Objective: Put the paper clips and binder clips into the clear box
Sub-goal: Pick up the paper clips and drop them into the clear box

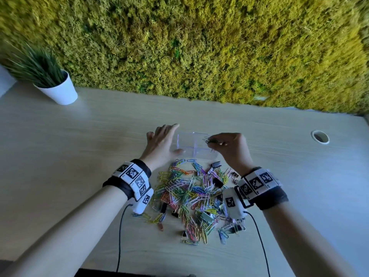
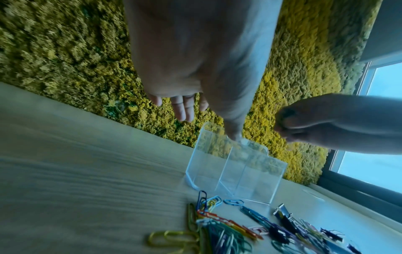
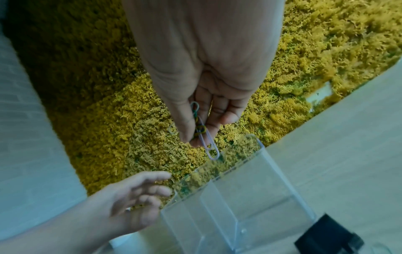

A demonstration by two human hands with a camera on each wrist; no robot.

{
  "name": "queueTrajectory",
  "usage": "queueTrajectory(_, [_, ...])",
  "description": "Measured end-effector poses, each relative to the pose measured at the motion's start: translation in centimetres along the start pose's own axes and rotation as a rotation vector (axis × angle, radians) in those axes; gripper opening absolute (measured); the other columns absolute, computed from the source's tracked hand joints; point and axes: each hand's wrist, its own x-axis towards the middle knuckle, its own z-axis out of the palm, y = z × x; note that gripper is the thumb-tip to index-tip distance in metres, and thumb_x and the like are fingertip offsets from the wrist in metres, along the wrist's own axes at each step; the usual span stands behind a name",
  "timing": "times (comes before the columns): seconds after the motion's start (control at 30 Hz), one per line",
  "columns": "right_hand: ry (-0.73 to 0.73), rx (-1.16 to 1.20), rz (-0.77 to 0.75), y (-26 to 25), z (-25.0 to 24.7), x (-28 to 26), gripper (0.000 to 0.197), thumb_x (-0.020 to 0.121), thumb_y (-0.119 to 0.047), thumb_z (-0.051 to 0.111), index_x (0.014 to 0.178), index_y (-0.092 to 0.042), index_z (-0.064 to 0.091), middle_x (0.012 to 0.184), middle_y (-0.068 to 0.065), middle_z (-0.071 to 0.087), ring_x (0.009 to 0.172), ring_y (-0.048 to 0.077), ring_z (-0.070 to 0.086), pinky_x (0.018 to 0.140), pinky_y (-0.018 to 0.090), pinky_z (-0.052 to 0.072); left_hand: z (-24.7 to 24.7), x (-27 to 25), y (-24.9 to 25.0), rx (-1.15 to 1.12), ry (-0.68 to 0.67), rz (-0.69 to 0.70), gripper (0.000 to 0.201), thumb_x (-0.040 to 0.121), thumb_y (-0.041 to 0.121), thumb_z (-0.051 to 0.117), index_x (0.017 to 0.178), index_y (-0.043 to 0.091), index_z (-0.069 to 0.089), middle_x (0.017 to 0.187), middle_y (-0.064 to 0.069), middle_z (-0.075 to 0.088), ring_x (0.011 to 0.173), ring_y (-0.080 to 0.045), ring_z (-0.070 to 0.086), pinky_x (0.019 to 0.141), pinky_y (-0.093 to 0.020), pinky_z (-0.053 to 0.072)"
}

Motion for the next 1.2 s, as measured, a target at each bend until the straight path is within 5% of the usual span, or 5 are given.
queueTrajectory(0.2, [0.006, -0.225, -0.122, 0.5, 1.4, 1.1, 0.014, 0.075, -0.005, 0.071, 0.088, -0.008, 0.075, 0.086, 0.006, 0.074, 0.076, 0.01, 0.067, 0.077, 0.024, 0.054, -1.0, -4.2, -2.6, -0.006, -0.164, -0.11, 0.078, 0.082, 0.055, 0.056, 0.144, 0.017, 0.026, 0.14, -0.006, 0.039, 0.128, -0.021, 0.034, 0.105, -0.041, 0.033])
queueTrajectory(0.53, [-0.321, -0.367, -0.098, 3.0, -1.0, -5.7, 0.075, 0.065, -0.03, 0.081, 0.132, -0.021, 0.047, 0.129, 0.005, 0.049, 0.112, 0.015, 0.046, 0.1, 0.033, 0.042, 0.9, -12.2, -3.9, 0.284, -0.767, 0.118, 0.148, 0.043, 0.093, 0.05, 0.132, 0.019, -0.043, 0.136, -0.007, -0.052, 0.127, -0.022, -0.046, 0.109, -0.042, -0.024])
queueTrajectory(0.7, [-0.526, -0.621, 0.013, 5.1, -2.1, -10.3, 0.111, 0.052, -0.052, 0.082, 0.143, -0.033, 0.022, 0.134, 0.004, 0.032, 0.115, 0.018, 0.035, 0.098, 0.035, 0.039, 2.9, -11.6, -1.6, 0.304, -0.65, 0.174, 0.145, 0.046, 0.097, 0.041, 0.136, 0.014, -0.037, 0.144, -0.013, -0.042, 0.133, -0.025, -0.04, 0.113, -0.045, -0.014])
queueTrajectory(1.03, [-0.307, -0.523, 0.006, 4.9, -0.4, -10.2, 0.072, 0.076, -0.027, 0.072, 0.136, -0.025, 0.033, 0.123, 0.003, 0.04, 0.098, 0.012, 0.049, 0.089, 0.028, 0.05, 4.5, -7.1, 2.2, 0.103, -0.557, 0.135, 0.141, 0.049, 0.093, 0.043, 0.143, 0.014, -0.028, 0.151, -0.007, -0.031, 0.139, -0.021, -0.029, 0.115, -0.042, -0.013])
queueTrajectory(1.2, [-0.388, -0.596, -0.254, 1.8, 1.5, -9.4, 0.059, 0.081, -0.022, 0.066, 0.135, -0.025, 0.042, 0.134, -0.002, 0.046, 0.118, 0.014, 0.042, 0.101, 0.036, 0.04, 1.8, -6.1, 1.1, 0.02, -0.15, 0.121, 0.089, 0.073, 0.081, 0.037, 0.136, 0.018, 0.034, 0.133, 0.0, 0.043, 0.124, -0.017, 0.035, 0.105, -0.035, 0.029])
